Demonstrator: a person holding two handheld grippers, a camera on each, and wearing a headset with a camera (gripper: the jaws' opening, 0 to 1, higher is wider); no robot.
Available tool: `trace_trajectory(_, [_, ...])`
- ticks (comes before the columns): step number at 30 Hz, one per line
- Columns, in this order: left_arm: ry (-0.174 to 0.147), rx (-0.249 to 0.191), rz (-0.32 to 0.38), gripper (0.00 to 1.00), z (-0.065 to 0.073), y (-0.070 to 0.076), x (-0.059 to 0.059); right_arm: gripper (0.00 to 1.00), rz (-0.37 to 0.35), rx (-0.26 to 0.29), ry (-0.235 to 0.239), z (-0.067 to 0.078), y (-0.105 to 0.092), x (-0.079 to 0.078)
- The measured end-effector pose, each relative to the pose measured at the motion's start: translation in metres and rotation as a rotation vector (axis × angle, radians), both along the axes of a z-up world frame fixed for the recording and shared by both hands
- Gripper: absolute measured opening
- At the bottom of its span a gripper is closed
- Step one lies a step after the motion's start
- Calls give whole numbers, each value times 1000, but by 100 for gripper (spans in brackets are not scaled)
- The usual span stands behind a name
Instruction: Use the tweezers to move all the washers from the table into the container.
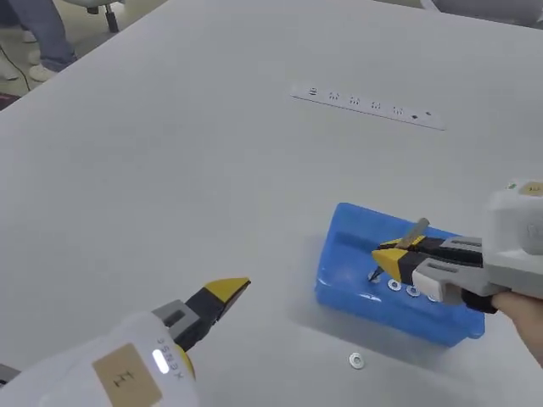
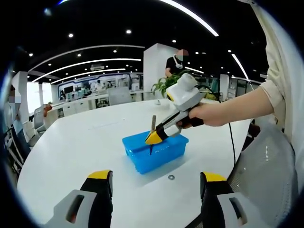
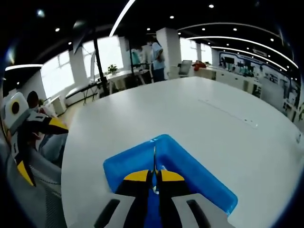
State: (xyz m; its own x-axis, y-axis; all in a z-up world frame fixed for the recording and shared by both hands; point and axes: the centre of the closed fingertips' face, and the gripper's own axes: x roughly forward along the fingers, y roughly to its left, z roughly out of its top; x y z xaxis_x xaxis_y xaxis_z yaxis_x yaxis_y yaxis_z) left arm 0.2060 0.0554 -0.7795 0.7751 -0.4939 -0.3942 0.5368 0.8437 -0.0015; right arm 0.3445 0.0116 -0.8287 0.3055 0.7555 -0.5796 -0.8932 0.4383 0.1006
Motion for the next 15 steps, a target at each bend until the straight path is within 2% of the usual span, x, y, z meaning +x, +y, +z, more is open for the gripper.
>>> trace_trajectory(8, [1,-1,-1,76,0,0,0,4,-6,0,-16,1,-2,3])
trace_trajectory(15, [0,0,-3,76,0,-1,0,4,-29,59,-21,17,-6,2])
